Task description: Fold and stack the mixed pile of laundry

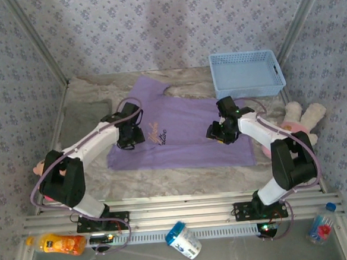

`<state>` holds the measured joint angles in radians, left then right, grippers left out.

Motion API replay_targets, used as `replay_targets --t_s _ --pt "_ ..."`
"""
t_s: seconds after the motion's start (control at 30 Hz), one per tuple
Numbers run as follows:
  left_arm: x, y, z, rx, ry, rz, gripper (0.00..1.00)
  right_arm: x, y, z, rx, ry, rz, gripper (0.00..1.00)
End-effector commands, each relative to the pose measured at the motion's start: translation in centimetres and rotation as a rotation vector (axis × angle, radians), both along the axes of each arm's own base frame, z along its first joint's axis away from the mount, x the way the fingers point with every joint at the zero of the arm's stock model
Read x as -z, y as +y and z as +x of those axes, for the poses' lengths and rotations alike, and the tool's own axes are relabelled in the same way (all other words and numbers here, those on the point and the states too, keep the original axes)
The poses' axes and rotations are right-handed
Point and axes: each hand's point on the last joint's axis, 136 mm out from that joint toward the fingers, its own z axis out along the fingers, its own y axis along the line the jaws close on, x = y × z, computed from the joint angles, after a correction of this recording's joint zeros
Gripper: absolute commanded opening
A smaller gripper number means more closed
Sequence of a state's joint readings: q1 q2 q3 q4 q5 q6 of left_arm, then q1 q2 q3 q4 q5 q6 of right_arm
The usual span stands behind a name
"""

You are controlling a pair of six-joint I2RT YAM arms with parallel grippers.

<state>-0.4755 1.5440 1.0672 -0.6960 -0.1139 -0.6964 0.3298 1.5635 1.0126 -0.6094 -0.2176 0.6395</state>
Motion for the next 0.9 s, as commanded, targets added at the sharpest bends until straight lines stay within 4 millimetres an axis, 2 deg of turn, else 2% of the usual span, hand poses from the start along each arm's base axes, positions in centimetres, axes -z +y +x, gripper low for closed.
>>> replay_targets --t_s 0.0,0.17,0.33,0.4,0.47,0.5,0.7,0.8,0.83,0.87 --pt "0.1 -1.3 1.8 -0.003 -0.091 -0.114 0.53 -0.6 0.4 0.7 -0.006 -0.006 0.008 0.48" --pt "1.7 -1.1 3.0 -0.029 -0.084 -0.119 0.50 -0.5 0.4 0.4 -0.008 0.005 0.008 0.47" --pt "2.1 -1.8 3.9 -0.015 -0.086 -0.133 0.38 -0.5 0.2 0.0 -0.007 0.008 0.005 0.47" --pt "2.2 -2.0 4.2 -0.013 -0.081 -0.138 0.26 -0.4 0.1 -0.2 -0.006 0.009 0.004 0.48" --pt "2.2 -1.9 4.1 -0.020 -0.074 -0.131 0.03 -0.3 0.0 -0.4 -0.006 0.013 0.003 0.47" --pt "2.0 -1.9 4.1 -0.023 -0.074 -0.130 0.00 -0.3 0.0 -0.5 -0.005 0.013 0.002 0.47" --pt "-0.9 -1.8 4.8 -0.044 -0.045 -0.119 0.00 -0.1 -0.1 -0.5 -0.001 0.018 0.007 0.48" --pt "-1.6 -3.4 7.0 -0.006 -0.028 -0.136 0.00 0.1 0.1 -0.2 -0.003 0.023 0.016 0.47" --pt "-1.4 -4.0 7.8 0.006 -0.024 -0.142 0.02 0.2 0.1 0.0 -0.001 0.024 0.017 0.48" --pt "-1.1 -4.5 8.9 0.021 -0.006 -0.134 0.09 0.2 0.2 0.2 -0.001 0.024 0.017 0.47"
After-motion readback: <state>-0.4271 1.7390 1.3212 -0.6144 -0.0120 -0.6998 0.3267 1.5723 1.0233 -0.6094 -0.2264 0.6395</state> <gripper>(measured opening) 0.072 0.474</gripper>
